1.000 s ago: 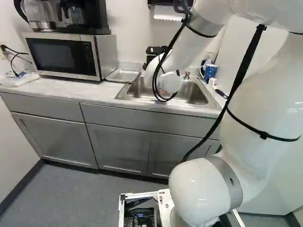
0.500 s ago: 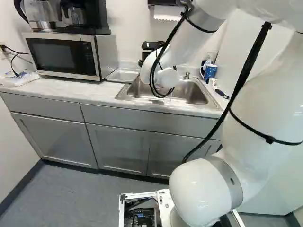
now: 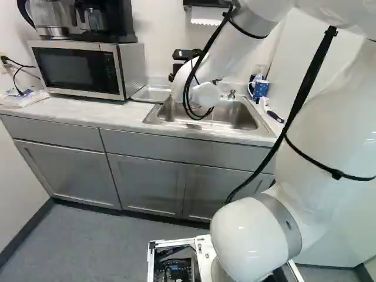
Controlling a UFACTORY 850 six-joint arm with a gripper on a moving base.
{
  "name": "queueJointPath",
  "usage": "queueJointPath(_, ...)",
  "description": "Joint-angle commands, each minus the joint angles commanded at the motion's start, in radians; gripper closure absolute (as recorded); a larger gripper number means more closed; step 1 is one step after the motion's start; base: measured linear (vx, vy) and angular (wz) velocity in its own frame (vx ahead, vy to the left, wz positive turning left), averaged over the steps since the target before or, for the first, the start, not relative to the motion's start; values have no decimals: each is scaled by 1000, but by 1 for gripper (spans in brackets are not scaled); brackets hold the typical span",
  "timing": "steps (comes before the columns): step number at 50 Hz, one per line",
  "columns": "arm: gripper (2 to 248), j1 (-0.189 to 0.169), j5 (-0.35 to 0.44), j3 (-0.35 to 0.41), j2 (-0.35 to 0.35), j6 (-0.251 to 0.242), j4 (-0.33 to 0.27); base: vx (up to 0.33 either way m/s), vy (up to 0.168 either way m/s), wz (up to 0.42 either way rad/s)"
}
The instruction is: Rinse the cup and place it in the tray
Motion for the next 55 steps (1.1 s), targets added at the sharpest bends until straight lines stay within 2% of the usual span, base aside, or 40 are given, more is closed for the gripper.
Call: queueJointPath(55, 125, 0, 0, 0, 0, 569, 0, 0, 0, 0)
